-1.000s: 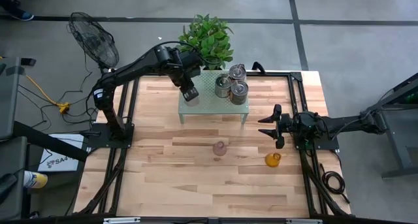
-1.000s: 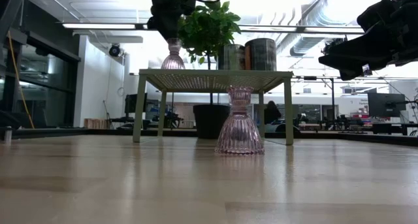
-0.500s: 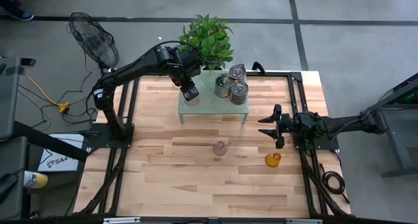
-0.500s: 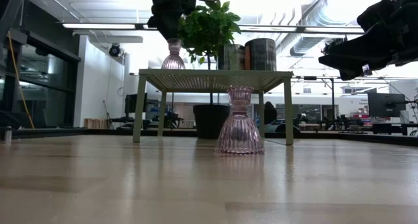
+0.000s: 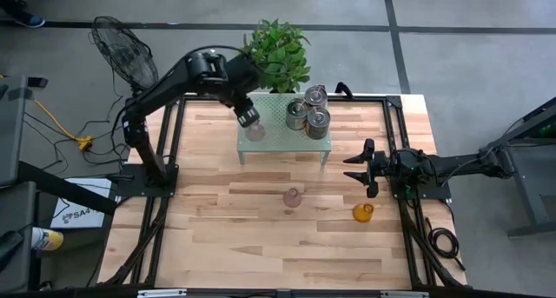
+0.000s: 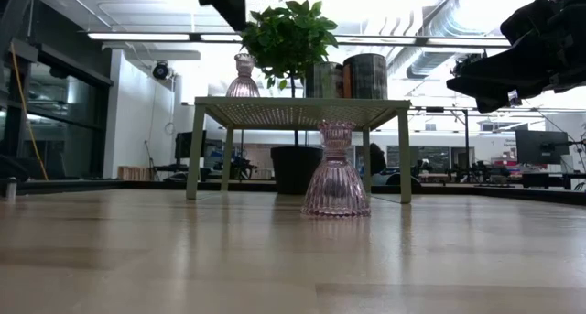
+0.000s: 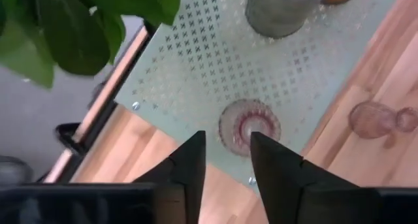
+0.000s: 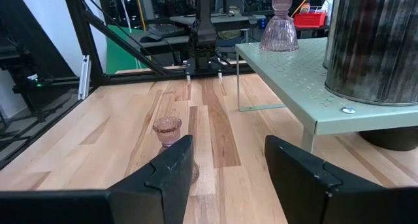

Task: Pick & Place candle stick holders
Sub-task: Put the left pink glass candle holder on the shelf

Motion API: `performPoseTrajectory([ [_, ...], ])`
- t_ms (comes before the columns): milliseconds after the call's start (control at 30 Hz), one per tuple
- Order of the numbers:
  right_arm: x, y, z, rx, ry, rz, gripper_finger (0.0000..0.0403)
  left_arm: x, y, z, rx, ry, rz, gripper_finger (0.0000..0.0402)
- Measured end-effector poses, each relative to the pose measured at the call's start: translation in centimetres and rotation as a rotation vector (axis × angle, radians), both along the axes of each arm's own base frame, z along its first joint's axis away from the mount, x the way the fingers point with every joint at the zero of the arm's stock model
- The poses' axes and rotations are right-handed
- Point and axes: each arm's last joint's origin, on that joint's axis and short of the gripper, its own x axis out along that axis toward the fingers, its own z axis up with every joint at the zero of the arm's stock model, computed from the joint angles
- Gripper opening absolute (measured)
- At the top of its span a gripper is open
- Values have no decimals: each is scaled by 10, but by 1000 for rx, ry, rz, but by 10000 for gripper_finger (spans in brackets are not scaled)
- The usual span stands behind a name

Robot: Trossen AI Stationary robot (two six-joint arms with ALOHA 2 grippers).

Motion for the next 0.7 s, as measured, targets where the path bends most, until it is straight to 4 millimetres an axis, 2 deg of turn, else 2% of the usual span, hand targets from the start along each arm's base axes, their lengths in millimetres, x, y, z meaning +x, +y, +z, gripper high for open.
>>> performPoseTrajectory([
  [233, 0, 0, 0, 0, -1, 0, 185, -4, -54, 16, 146, -41, -50, 15],
  [433, 0, 0, 0, 0, -1, 0, 185, -3, -107, 19, 307, -82, -17, 7],
  [500, 0, 0, 0, 0, -2, 0, 185, -2, -124, 11, 365, -76, -7, 2],
  [700, 0, 0, 0, 0, -2, 0, 185, -4, -165, -30, 426, -69, 19, 1],
])
